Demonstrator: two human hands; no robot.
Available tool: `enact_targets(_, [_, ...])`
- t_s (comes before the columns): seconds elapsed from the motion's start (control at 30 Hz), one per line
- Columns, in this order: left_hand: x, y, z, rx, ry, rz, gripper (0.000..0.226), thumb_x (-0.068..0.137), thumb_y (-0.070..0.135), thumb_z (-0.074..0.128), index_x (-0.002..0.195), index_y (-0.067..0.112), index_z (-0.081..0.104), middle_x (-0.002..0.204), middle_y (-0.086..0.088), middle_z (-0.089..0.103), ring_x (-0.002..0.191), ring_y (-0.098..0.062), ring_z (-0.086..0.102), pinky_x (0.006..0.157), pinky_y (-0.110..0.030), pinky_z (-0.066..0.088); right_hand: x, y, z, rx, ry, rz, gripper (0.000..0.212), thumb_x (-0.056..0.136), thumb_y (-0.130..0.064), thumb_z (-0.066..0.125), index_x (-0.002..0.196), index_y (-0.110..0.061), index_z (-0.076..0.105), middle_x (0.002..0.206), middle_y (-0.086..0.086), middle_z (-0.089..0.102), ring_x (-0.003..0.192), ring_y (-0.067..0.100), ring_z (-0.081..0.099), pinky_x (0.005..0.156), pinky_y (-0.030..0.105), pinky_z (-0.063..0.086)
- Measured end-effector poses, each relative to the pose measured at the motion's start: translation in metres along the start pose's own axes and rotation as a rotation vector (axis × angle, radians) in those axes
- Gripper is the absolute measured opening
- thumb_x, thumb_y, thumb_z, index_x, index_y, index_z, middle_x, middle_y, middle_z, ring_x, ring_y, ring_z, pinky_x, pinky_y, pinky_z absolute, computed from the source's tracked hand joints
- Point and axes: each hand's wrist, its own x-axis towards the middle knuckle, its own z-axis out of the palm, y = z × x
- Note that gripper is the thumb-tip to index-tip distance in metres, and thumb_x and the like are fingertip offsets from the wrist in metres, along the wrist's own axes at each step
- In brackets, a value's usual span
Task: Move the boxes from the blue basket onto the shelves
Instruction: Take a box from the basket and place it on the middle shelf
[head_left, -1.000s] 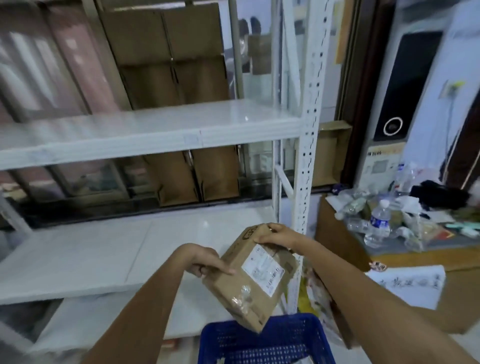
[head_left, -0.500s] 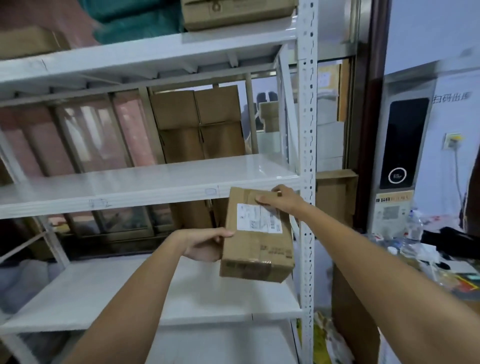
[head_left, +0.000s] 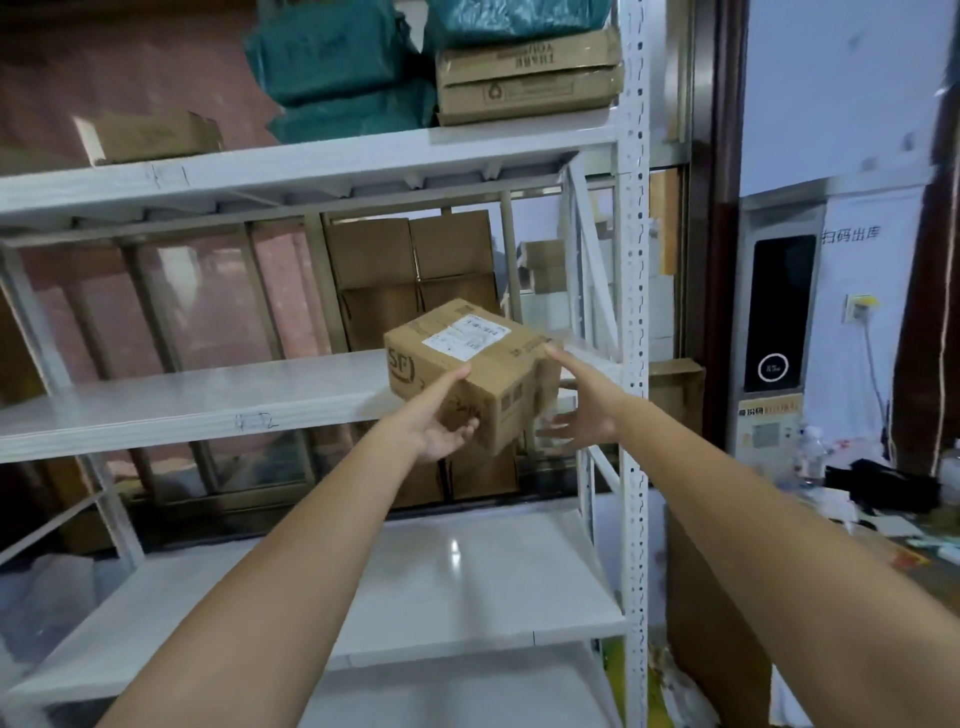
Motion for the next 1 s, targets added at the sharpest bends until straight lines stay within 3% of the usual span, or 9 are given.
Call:
enact_targets(0.1, [-0.019, -0.002, 0.005, -0.128, 0.091, 0.021, 0.087, 0.047, 0.037, 0.094, 0.118, 0.018, 0.047, 0.106, -0.022, 0.056, 0.084, -0.030, 0.065, 0.058, -0.029, 0.059, 0.000, 0.014, 0.048, 0.083, -0.074, 0.020, 0.085, 0.051, -0.054, 0.087, 0.123, -0.022, 0.053, 0.123, 0.018, 0.054, 0.107, 0.035, 0.059, 0.079, 0.049, 0.057])
enact_targets(0.23, [-0.037, 0.000, -0.005, -0.121, 0.147, 0.009, 0.098, 0.042, 0.048, 0.092, 0.121, 0.020, 0.042, 0.107, -0.018, 0.052, 0.087, -0.034, 0.065, 0.058, -0.032, 0.059, -0.001, 0.022, 0.095, 0.104, 0.016, -0.049, 0.059, 0.060, -0.054, 0.077, 0.103, -0.019, 0.059, 0.110, 0.016, 0.060, 0.097, 0.030, 0.060, 0.063, 0.039, 0.057])
enact_targets(0.37, [-0.040, 0.021, -0.040, -0.012, 0.183, 0.049, 0.122, 0.037, 0.062, 0.088, 0.138, 0.026, 0.031, 0.130, -0.016, 0.043, 0.112, -0.041, 0.054, 0.085, -0.047, 0.055, 0.001, 0.007, 0.112, 0.119, 0.116, -0.070, 0.056, 0.065, -0.056, 0.070, 0.104, -0.020, 0.056, 0.106, 0.017, 0.061, 0.100, 0.031, 0.059, 0.069, 0.039, 0.056])
enact_targets(0.5, [-0.021, 0.061, -0.086, 0.200, 0.261, 0.276, 0.134, 0.051, 0.075, 0.074, 0.152, 0.019, 0.008, 0.160, -0.010, 0.016, 0.144, -0.034, 0.021, 0.115, -0.054, 0.026, 0.015, -0.023, 0.110, 0.086, 0.152, -0.097, 0.057, 0.067, -0.056, 0.067, 0.112, -0.023, 0.055, 0.100, 0.016, 0.062, 0.096, 0.033, 0.061, 0.072, 0.043, 0.056])
enact_targets(0.57, [-0.011, 0.086, -0.102, 0.327, 0.225, 0.377, 0.123, 0.058, 0.079, 0.065, 0.152, 0.021, 0.012, 0.160, -0.007, 0.016, 0.146, -0.031, 0.016, 0.117, -0.052, 0.020, 0.028, -0.039, 0.111, 0.050, 0.179, -0.116, 0.055, 0.068, -0.058, 0.065, 0.110, -0.023, 0.056, 0.099, 0.016, 0.061, 0.094, 0.033, 0.062, 0.070, 0.040, 0.056])
enact_targets(0.67, [0.008, 0.121, -0.106, 0.426, 0.016, 0.418, 0.100, 0.066, 0.078, 0.060, 0.146, 0.025, 0.033, 0.154, -0.003, 0.035, 0.139, -0.023, 0.034, 0.115, -0.045, 0.028, 0.055, -0.060, 0.116, -0.017, 0.221, -0.156, 0.053, 0.067, -0.062, 0.064, 0.099, -0.019, 0.061, 0.097, 0.014, 0.063, 0.093, 0.031, 0.063, 0.068, 0.040, 0.057])
enact_targets(0.83, [0.066, 0.147, -0.097, 0.452, 0.105, 0.480, 0.084, 0.079, 0.065, 0.059, 0.145, 0.018, 0.036, 0.147, -0.003, 0.045, 0.135, -0.024, 0.040, 0.114, -0.048, 0.031, 0.108, -0.083, 0.112, -0.005, 0.132, -0.236, 0.067, 0.063, -0.076, 0.062, 0.089, -0.015, 0.069, 0.080, 0.010, 0.075, 0.078, 0.027, 0.072, 0.079, 0.037, 0.057])
enact_targets(0.9, [0.087, 0.149, -0.092, 0.441, 0.097, 0.472, 0.076, 0.083, 0.060, 0.058, 0.142, 0.016, 0.039, 0.143, -0.004, 0.050, 0.132, -0.024, 0.044, 0.113, -0.048, 0.033, 0.129, -0.088, 0.103, -0.042, 0.116, -0.279, 0.070, 0.064, -0.077, 0.061, 0.098, -0.016, 0.070, 0.091, 0.009, 0.073, 0.088, 0.026, 0.069, 0.088, 0.037, 0.053])
enact_targets(1.0, [0.119, 0.139, -0.084, 0.457, 0.086, 0.429, 0.067, 0.085, 0.056, 0.058, 0.137, 0.015, 0.046, 0.134, -0.004, 0.056, 0.122, -0.022, 0.050, 0.110, -0.045, 0.039, 0.159, -0.087, 0.085, -0.206, 0.235, -0.303, 0.074, 0.068, -0.076, 0.059, 0.115, -0.019, 0.063, 0.110, 0.007, 0.068, 0.104, 0.023, 0.062, 0.096, 0.038, 0.048])
